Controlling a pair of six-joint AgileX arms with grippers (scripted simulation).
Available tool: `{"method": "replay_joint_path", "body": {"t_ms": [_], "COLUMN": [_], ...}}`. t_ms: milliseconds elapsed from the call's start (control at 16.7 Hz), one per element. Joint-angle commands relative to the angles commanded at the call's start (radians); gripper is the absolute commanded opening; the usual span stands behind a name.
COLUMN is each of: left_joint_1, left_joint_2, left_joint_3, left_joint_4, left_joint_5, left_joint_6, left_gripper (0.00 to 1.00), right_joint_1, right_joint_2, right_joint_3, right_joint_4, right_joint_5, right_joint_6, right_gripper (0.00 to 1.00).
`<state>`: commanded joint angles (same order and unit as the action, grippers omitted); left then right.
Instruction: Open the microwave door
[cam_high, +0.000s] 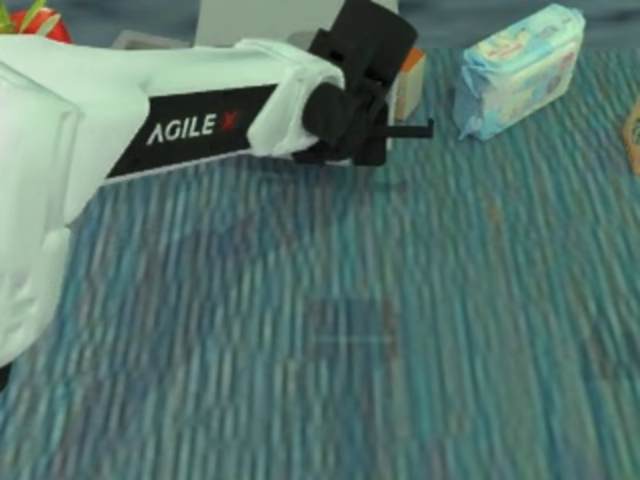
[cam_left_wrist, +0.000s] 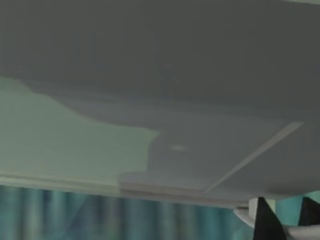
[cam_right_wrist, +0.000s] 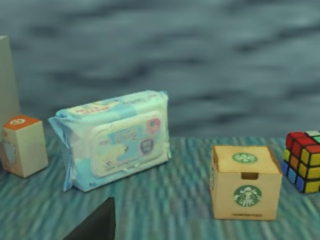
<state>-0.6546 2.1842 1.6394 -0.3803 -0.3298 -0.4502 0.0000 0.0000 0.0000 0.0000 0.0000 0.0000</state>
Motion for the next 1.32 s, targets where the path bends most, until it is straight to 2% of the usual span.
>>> {"method": "replay_joint_path", "body": {"t_ms": [480, 1320], "left_joint_1": [0.007, 0.008], "left_joint_2": [-0.044, -0.045], "left_joint_3": [-0.069, -0.075], "left_joint_4": [0.046, 0.047], "left_joint_5": [0.037, 0.039], "left_joint_6": [0.051, 0.055], "left_gripper": [0.00, 0.00], "right_joint_1": [0.000, 0.000], "right_joint_2": [0.000, 0.000], "right_joint_3": [0.000, 0.000], "right_joint_4": [0.000, 0.000], "right_joint_5": [0.000, 0.000], "right_joint_6": [0.000, 0.000], "right_gripper": [1.00, 1.00]}}
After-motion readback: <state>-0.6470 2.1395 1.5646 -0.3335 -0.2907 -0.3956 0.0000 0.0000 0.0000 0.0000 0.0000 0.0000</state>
